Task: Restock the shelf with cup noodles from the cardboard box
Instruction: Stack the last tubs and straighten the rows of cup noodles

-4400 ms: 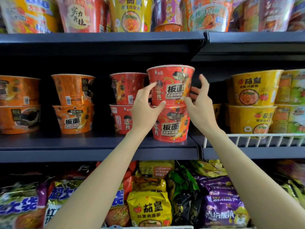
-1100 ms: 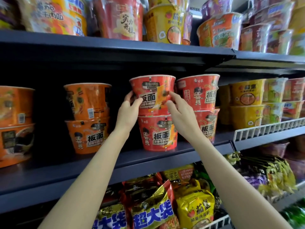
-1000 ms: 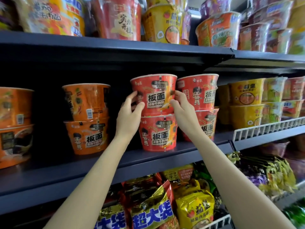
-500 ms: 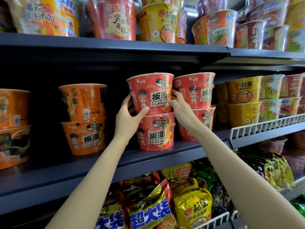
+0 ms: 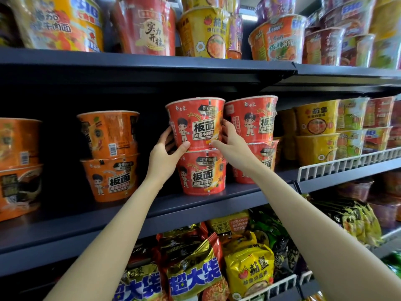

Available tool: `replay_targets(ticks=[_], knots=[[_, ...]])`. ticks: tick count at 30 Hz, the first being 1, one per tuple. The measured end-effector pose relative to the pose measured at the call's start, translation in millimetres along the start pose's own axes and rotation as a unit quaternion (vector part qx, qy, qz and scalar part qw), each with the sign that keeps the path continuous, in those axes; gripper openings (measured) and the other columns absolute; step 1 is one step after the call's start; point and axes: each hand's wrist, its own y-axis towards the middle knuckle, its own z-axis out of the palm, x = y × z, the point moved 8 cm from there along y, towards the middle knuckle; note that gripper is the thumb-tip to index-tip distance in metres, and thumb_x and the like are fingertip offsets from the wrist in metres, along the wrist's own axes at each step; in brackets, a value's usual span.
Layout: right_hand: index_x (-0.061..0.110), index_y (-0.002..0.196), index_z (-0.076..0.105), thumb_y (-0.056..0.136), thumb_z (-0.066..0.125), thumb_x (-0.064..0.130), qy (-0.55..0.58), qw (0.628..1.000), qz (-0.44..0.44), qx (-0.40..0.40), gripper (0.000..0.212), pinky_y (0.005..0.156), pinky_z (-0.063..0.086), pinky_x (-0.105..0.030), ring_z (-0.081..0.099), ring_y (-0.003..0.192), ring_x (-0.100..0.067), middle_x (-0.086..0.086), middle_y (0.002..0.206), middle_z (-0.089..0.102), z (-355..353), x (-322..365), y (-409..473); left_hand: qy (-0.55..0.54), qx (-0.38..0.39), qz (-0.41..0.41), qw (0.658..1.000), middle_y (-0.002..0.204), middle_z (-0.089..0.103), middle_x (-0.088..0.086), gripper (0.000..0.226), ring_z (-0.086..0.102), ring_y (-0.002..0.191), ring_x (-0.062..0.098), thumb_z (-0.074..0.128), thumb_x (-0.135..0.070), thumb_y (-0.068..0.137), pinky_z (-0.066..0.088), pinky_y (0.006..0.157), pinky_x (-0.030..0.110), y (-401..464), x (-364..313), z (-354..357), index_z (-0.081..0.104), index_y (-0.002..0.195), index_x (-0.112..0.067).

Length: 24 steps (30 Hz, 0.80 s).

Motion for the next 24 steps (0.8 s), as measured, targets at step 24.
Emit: replay_targets(ticks=[24], knots=[[0.021, 0.151, 0.008, 0.083, 0.062, 0.001, 0.078, 0.984, 0.156, 0.041, 0.089, 0.104, 0.037, -0.046, 0.038, 0.133, -0.032, -0.014, 0.146, 0.037, 224, 26, 36, 0.149, 0.09, -0.203, 0.964, 0.153, 0.029, 0.004, 0.091, 0.031, 0.138, 0.021, 0.067, -0.033, 0.084, 0.026, 0.108, 0.033, -18, 94, -212, 0.006, 0.151, -0.026]])
